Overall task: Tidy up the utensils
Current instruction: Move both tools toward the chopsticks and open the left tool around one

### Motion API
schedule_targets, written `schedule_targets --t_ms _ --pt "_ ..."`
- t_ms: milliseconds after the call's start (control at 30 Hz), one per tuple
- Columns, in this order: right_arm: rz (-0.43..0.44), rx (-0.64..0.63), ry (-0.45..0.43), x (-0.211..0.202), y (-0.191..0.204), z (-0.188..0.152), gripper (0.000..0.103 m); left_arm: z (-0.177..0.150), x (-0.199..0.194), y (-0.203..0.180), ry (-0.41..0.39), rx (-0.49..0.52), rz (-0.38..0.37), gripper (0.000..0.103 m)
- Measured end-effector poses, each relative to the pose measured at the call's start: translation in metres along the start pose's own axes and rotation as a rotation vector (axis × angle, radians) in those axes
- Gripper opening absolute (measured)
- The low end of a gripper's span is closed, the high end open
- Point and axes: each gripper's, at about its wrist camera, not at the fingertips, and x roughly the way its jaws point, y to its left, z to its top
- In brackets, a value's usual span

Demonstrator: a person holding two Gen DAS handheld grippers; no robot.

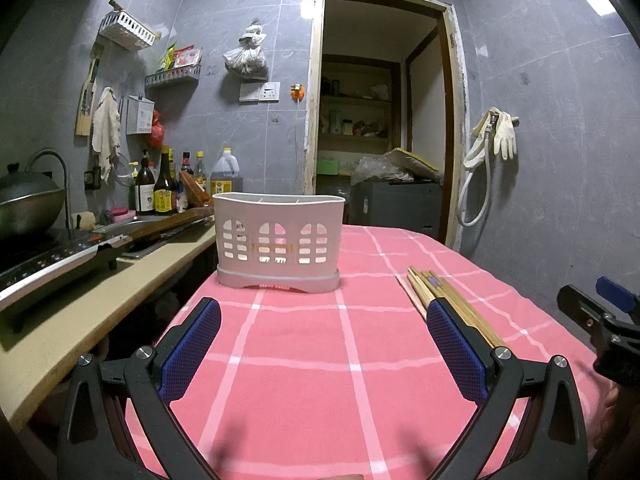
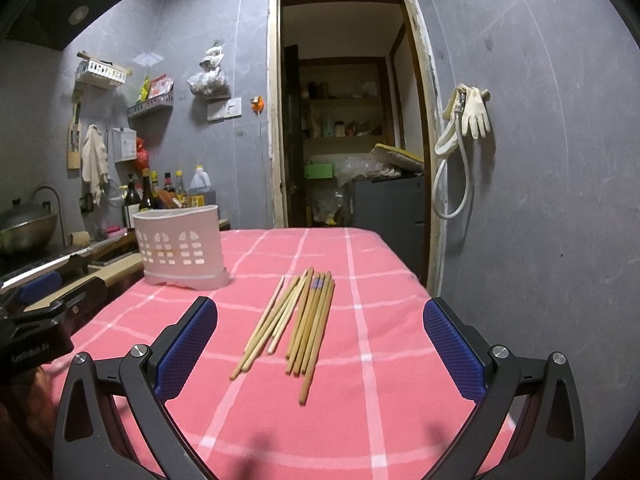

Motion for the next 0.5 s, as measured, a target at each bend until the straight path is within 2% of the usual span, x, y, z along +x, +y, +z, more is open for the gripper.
schedule_targets --t_ms 167,300,500 --pt "0.014 -0.025 -0.028 0.008 -0.004 0.022 0.103 0.024 0.013 0.003 0.006 -0.001 -0.004 0.101" --pt "-0.008 -0.061 -0.050 0.019 -0.010 0.042 0.103 0.042 0.027 0.001 0.000 0.011 -0.013 0.101" --pt "-0.022 -0.080 -0.012 0.052 -0.018 0.063 0.103 0.061 0.064 -0.009 0.056 0.027 -0.047 0.101"
